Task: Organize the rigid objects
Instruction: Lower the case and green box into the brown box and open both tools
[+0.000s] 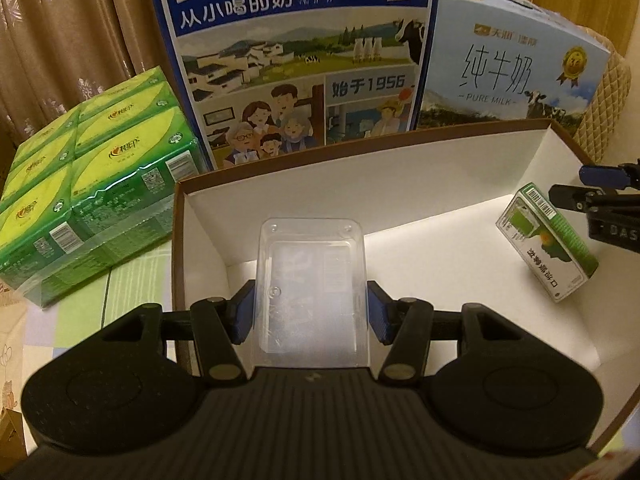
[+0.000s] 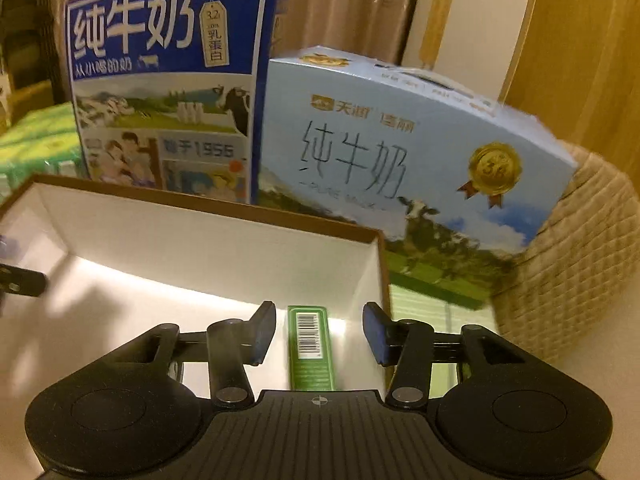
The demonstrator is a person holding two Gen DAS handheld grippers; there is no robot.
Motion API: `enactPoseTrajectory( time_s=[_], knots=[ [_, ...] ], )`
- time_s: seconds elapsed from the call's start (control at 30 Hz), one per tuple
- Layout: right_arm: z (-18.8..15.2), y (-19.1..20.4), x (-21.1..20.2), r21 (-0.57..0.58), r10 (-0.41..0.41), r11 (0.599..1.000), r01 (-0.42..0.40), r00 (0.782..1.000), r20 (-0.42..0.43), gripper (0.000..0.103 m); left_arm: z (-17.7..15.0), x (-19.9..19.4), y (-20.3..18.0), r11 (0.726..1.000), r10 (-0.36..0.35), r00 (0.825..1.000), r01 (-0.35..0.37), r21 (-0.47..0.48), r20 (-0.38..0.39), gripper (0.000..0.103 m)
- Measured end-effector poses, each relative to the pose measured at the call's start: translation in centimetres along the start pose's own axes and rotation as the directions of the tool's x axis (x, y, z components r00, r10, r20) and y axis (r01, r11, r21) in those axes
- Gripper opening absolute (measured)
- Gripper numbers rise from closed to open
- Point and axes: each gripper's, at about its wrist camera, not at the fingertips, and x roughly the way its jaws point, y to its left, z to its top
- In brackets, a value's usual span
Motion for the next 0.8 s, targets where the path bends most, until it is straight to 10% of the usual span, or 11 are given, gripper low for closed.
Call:
enactPoseTrajectory(
  time_s=[0.8],
  knots=[
    [-0.9, -1.8, -5.9, 0.126, 0.149, 0.981, -0.148, 0.989, -0.002, 0.07, -1.0, -4.1, 0.9, 1.0, -0.007, 0.999, 0.006, 0.007, 0.046, 0.071]
  ],
)
